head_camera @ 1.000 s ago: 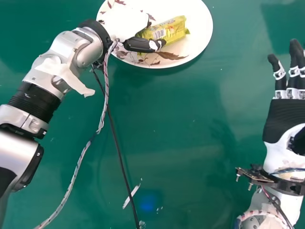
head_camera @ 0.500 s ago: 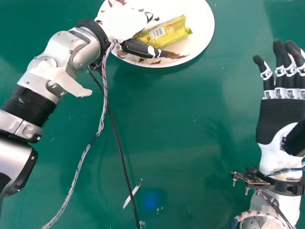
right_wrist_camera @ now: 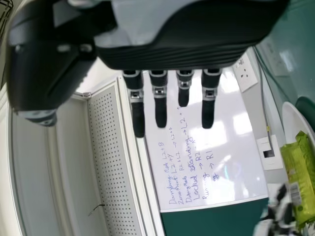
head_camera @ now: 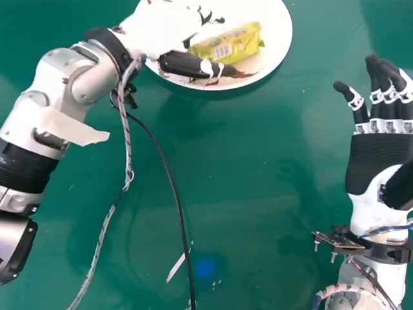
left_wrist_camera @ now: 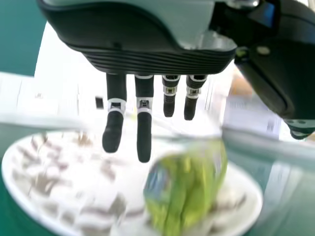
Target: Pick up biscuit and place it in the plate
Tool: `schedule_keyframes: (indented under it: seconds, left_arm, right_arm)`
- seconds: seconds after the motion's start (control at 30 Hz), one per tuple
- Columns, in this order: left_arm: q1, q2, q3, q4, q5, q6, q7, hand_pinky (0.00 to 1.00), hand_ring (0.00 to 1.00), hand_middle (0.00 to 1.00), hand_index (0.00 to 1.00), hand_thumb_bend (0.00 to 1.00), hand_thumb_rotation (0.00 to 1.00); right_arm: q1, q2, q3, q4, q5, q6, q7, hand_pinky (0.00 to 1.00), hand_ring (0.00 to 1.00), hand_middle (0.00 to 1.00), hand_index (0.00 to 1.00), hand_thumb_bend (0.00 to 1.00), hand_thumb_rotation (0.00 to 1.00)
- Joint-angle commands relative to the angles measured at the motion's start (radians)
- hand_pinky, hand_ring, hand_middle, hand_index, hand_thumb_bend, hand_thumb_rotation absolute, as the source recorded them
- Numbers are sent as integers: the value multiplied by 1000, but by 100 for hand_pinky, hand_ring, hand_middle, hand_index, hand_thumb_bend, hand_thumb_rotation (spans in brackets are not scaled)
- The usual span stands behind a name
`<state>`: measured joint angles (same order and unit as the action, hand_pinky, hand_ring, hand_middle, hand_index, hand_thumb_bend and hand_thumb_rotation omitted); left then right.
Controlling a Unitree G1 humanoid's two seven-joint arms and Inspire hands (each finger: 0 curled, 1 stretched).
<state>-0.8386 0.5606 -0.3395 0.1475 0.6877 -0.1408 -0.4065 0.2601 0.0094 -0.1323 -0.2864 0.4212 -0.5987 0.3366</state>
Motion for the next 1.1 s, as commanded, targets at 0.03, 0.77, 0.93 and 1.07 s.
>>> schedule_keyframes:
  seconds: [0.03, 0.77, 0.93, 1.07]
  left_arm:
    - [50, 0, 59, -80, -48, 5, 13, 23, 50, 100, 95, 100, 77]
    - [287, -31, 258, -377, -246, 86, 43, 23, 46, 97, 84, 100, 70]
    - [364, -40, 299, -464, -330, 141, 11, 23, 47, 98, 85, 100, 76]
    - [423, -59, 331, -520, -381, 170, 23, 23, 47, 97, 84, 100, 81]
  right_arm:
    - [23, 9, -2, 61, 7, -5, 5, 72, 83, 83, 73, 86, 41]
    - [25, -1, -13, 68, -39, -14, 2, 64, 74, 78, 68, 86, 38]
    - [21, -5, -6, 80, -8, -23, 30, 68, 77, 79, 69, 84, 37]
    - [23, -3, -11, 83, -15, -29, 32, 70, 78, 79, 69, 83, 34]
